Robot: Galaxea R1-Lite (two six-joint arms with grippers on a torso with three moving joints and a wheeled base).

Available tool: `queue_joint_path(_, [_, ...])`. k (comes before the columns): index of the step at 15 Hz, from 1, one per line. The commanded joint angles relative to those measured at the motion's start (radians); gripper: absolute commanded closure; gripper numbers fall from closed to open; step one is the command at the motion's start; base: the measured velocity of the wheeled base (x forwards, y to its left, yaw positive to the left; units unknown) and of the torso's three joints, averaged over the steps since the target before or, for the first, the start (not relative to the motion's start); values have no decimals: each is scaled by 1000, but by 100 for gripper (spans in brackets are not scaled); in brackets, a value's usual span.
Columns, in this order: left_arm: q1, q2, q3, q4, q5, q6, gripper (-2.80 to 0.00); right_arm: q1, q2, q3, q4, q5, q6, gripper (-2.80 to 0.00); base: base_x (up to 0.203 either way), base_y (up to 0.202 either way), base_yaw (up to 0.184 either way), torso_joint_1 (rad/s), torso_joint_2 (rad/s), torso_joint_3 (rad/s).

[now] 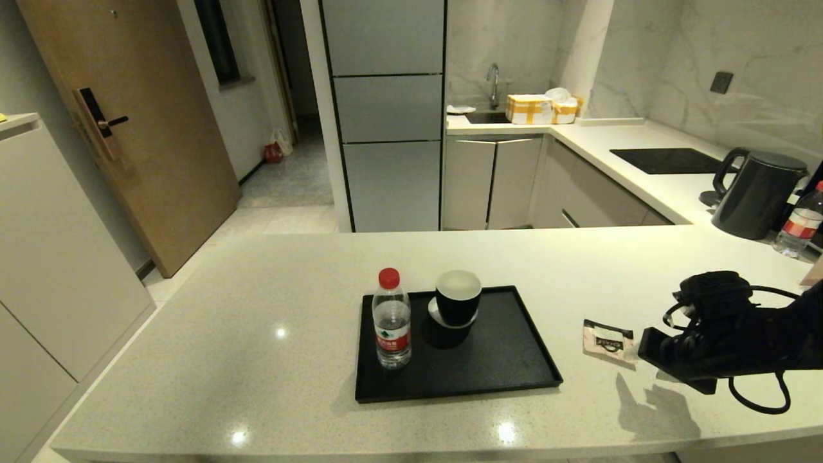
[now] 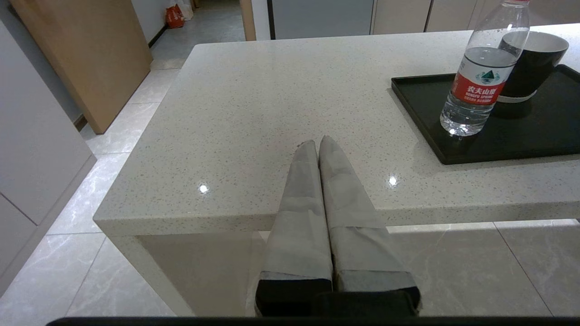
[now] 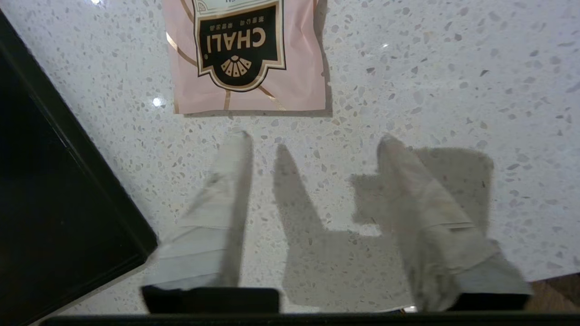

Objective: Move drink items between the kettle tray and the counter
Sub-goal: Pick up the tea bag

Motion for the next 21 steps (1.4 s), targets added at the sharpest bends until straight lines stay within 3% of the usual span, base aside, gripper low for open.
queue_joint_path(1, [0,-1,0,0,0,0,0,0,14,-13,-14,5,2,-280,0,0,0,0,0,0])
queue_joint_path(5, [0,-1,0,0,0,0,0,0,71,-48,-95,5,2,-280,0,0,0,0,0,0])
queue_joint_path(13, [0,-1,0,0,0,1,0,2,173,-144,-99,4,10,-280,0,0,0,0,0,0])
queue_joint_path(21, [0,-1,0,0,0,0,0,14,171,-184,0,4,-3,-280,0,0,0,0,0,0])
